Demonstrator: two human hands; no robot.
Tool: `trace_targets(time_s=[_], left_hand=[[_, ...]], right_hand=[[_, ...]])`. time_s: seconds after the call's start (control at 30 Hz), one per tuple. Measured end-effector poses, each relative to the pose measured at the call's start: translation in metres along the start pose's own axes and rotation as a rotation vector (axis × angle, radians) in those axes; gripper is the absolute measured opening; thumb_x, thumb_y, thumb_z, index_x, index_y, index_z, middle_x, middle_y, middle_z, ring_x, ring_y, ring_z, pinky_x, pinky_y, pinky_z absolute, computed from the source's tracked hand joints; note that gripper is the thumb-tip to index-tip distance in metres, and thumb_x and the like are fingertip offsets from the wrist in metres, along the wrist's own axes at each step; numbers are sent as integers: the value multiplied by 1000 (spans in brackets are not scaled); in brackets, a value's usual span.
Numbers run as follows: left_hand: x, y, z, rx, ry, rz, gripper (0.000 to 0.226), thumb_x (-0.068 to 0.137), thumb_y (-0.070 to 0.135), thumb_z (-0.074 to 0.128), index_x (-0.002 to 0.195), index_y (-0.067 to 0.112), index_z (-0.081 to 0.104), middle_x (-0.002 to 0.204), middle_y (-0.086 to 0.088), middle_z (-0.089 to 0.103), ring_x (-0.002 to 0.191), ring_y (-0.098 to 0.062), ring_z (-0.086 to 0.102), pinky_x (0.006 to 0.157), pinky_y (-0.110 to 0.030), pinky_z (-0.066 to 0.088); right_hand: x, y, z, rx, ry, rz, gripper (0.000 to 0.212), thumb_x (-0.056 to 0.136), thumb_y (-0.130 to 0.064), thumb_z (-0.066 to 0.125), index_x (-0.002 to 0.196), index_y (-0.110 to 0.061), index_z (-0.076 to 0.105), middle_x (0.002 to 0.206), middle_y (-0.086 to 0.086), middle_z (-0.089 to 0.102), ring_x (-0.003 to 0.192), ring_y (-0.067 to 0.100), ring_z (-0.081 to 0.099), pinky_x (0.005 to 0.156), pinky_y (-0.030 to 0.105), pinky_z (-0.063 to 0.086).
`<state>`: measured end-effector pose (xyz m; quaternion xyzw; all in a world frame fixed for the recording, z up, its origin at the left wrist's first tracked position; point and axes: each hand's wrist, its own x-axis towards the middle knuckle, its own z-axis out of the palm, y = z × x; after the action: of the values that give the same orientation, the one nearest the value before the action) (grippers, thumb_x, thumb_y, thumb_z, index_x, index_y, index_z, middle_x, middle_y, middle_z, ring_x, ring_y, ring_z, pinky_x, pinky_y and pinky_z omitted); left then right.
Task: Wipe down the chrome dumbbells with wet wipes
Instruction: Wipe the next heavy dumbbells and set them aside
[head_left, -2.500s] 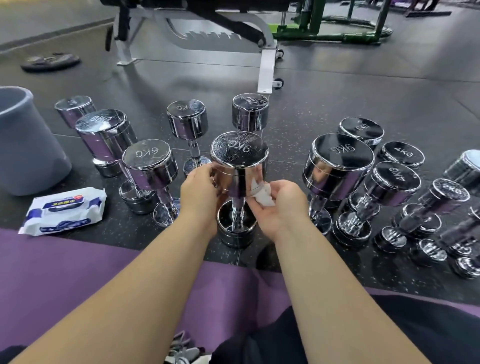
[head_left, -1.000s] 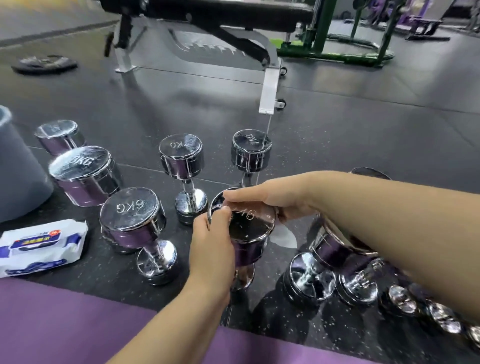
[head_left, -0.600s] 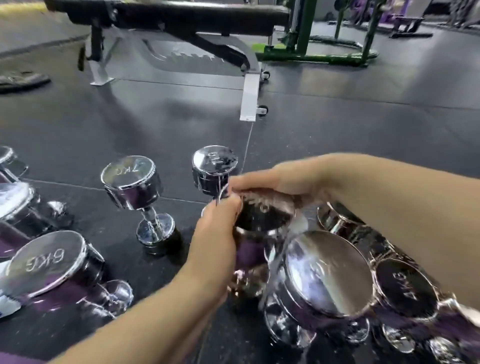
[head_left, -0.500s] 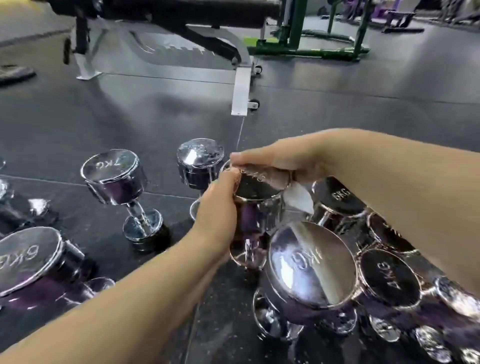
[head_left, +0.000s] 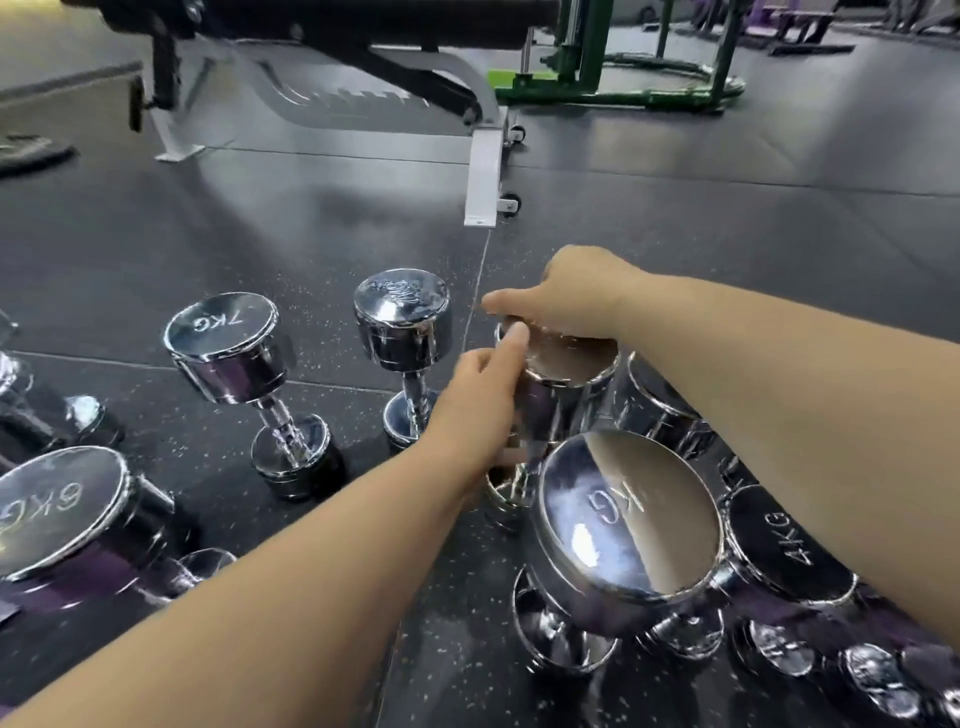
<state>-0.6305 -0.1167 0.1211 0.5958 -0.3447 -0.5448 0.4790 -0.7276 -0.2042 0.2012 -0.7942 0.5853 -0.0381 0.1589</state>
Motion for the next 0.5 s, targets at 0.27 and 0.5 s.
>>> trace_targets(time_s=[0.27, 0.5], left_hand=[[6, 52, -79, -218, 353, -158, 37, 99, 58, 33, 116, 27, 39, 102, -7, 45, 97, -31, 52, 72, -39, 50], [65, 64, -103, 191, 83, -237, 49, 93, 64, 45, 106, 19, 60, 84, -6, 64, 74, -26, 60, 88, -47, 52]], right_hand=[[18, -77, 2, 150, 78, 11, 28, 97, -24, 50, 113, -5, 61, 115, 16, 58, 107, 34, 55, 80, 30, 39], [71, -101, 48, -42, -77, 108, 42, 103, -38, 30, 97, -11, 63, 106, 11, 66, 88, 30, 52, 79, 32, 39]])
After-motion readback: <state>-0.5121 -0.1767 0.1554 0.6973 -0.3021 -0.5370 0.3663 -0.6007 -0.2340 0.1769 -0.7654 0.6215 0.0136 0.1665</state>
